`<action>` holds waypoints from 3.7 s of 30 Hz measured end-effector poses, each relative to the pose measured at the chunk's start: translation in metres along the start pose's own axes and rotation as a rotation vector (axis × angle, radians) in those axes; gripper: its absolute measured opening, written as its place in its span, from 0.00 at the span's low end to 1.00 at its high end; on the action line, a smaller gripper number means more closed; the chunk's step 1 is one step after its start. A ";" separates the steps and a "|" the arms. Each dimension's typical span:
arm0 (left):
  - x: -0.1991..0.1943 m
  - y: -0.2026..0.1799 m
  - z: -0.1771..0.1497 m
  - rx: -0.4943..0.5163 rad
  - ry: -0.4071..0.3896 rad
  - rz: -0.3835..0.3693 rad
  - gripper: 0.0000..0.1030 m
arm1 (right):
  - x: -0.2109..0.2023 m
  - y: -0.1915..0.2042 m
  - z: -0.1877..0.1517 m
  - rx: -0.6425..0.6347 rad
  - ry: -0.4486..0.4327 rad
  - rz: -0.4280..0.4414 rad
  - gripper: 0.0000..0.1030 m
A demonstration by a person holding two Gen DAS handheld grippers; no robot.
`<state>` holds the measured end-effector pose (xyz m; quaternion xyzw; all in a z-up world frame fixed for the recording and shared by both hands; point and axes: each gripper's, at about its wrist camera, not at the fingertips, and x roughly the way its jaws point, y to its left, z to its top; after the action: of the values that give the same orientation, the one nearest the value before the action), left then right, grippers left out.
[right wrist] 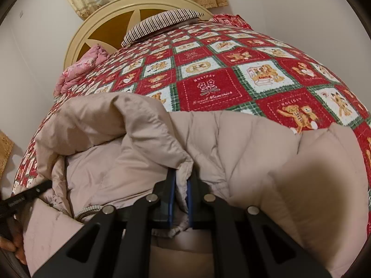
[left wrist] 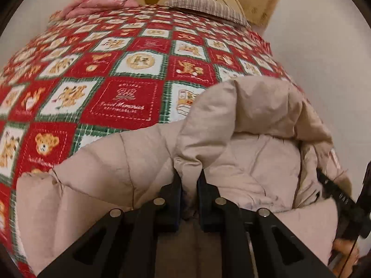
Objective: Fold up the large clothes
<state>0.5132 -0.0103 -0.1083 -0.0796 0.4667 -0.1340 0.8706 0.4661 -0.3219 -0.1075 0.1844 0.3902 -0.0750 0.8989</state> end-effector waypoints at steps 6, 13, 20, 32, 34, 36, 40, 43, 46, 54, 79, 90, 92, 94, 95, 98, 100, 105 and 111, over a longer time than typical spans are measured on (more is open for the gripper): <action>-0.005 -0.002 -0.018 0.007 -0.105 0.019 0.14 | -0.009 0.001 -0.002 0.008 0.015 0.017 0.20; -0.001 0.005 -0.013 -0.039 -0.123 -0.022 0.14 | -0.095 -0.002 0.026 0.115 -0.295 -0.029 0.61; -0.001 0.008 -0.013 -0.048 -0.129 -0.034 0.14 | 0.001 0.079 0.107 -0.095 0.010 -0.031 0.36; -0.001 0.012 -0.012 -0.065 -0.130 -0.052 0.14 | 0.035 0.064 0.053 -0.106 0.375 0.126 0.24; -0.001 0.012 -0.012 -0.067 -0.131 -0.055 0.14 | 0.032 0.055 0.038 -0.094 0.396 0.152 0.22; -0.001 0.013 -0.012 -0.071 -0.132 -0.059 0.14 | 0.029 0.053 0.026 -0.137 0.346 0.143 0.20; -0.008 0.016 -0.014 -0.082 -0.150 -0.074 0.14 | 0.025 0.045 -0.001 -0.118 0.149 0.171 0.18; -0.031 0.001 -0.018 0.001 -0.164 0.011 0.14 | 0.020 0.062 -0.011 -0.206 0.079 0.083 0.18; -0.069 -0.019 -0.023 0.110 -0.251 0.065 0.14 | 0.022 0.066 -0.009 -0.222 0.073 0.071 0.18; -0.054 -0.084 0.058 0.178 -0.257 0.024 0.36 | 0.020 0.060 -0.009 -0.200 0.064 0.101 0.18; 0.044 -0.067 0.012 0.165 -0.102 0.266 0.36 | -0.013 0.073 0.038 -0.149 0.014 0.074 0.47; 0.043 -0.071 0.012 0.183 -0.104 0.281 0.37 | 0.030 0.077 0.004 -0.331 0.048 -0.132 0.45; 0.042 -0.074 0.012 0.194 -0.102 0.293 0.37 | 0.032 0.079 0.004 -0.345 0.047 -0.149 0.45; 0.040 -0.077 0.012 0.203 -0.101 0.296 0.37 | 0.032 0.076 0.005 -0.335 0.041 -0.133 0.45; 0.035 -0.078 0.014 0.205 -0.103 0.282 0.37 | 0.032 0.073 0.005 -0.320 0.041 -0.113 0.45; 0.006 -0.086 0.019 0.191 -0.166 0.165 0.36 | 0.031 0.071 0.004 -0.299 0.035 -0.087 0.45; -0.007 -0.095 0.023 0.161 -0.200 0.072 0.36 | 0.031 0.071 0.003 -0.298 0.030 -0.085 0.45; 0.028 -0.120 0.017 0.188 -0.063 0.025 0.36 | 0.030 0.068 0.004 -0.282 0.024 -0.066 0.45; 0.055 -0.099 0.011 0.096 -0.021 -0.016 0.37 | 0.031 0.070 0.003 -0.293 0.020 -0.078 0.45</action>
<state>0.5354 -0.1214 -0.1201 -0.0427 0.4499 -0.1624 0.8771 0.5089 -0.2579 -0.1092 0.0367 0.4129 -0.0503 0.9087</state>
